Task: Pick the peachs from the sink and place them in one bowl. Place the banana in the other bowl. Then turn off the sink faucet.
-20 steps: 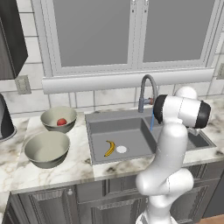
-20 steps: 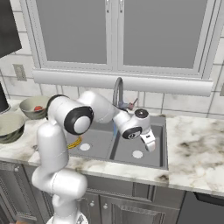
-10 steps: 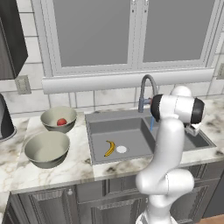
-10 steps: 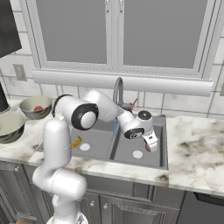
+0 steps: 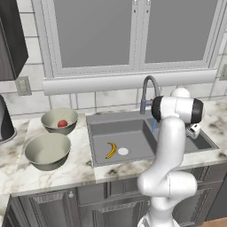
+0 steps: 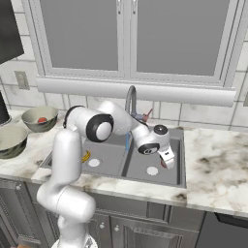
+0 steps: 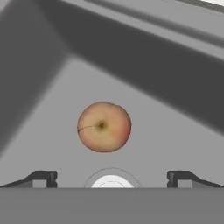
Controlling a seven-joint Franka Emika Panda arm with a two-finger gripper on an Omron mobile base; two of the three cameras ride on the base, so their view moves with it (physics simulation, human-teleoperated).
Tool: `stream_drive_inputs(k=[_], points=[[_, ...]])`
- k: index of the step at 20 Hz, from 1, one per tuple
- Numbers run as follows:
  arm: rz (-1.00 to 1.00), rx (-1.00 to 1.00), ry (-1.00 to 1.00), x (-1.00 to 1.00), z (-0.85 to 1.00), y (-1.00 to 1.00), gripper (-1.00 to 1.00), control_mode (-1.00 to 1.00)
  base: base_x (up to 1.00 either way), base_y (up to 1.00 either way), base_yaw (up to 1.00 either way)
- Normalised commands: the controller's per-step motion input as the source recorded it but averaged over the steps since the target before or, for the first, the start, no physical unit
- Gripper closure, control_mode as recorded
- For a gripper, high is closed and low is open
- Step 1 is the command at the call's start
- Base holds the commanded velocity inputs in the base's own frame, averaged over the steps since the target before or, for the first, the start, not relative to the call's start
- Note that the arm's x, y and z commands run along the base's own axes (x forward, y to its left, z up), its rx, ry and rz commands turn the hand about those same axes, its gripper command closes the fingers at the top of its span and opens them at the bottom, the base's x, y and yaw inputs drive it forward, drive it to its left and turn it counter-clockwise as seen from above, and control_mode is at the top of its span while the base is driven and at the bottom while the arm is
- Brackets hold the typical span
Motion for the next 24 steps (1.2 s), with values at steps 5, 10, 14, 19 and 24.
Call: stream_drive_inputs(k=[5, 10, 14, 19, 24], points=[[0.0, 0.0, 0.0, 0.17, -0.16, -0.02, -1.0, -1.0, 0.0, 0.0, 0.0], [0.0, 0.0, 0.0, 0.14, -0.15, -0.04, -1.0, -1.0, 0.0, 0.0, 0.0], [0.0, 0.0, 0.0, 0.13, -0.16, -0.04, -1.0, -1.0, 0.0, 0.0, 0.0], [0.0, 0.0, 0.0, 0.09, -0.17, -0.1, -1.0, -1.0, 0.0, 0.0, 0.0], [0.0, 0.0, 0.0, 0.07, -0.16, -0.15, -1.0, -1.0, 0.0, 0.0, 0.0]])
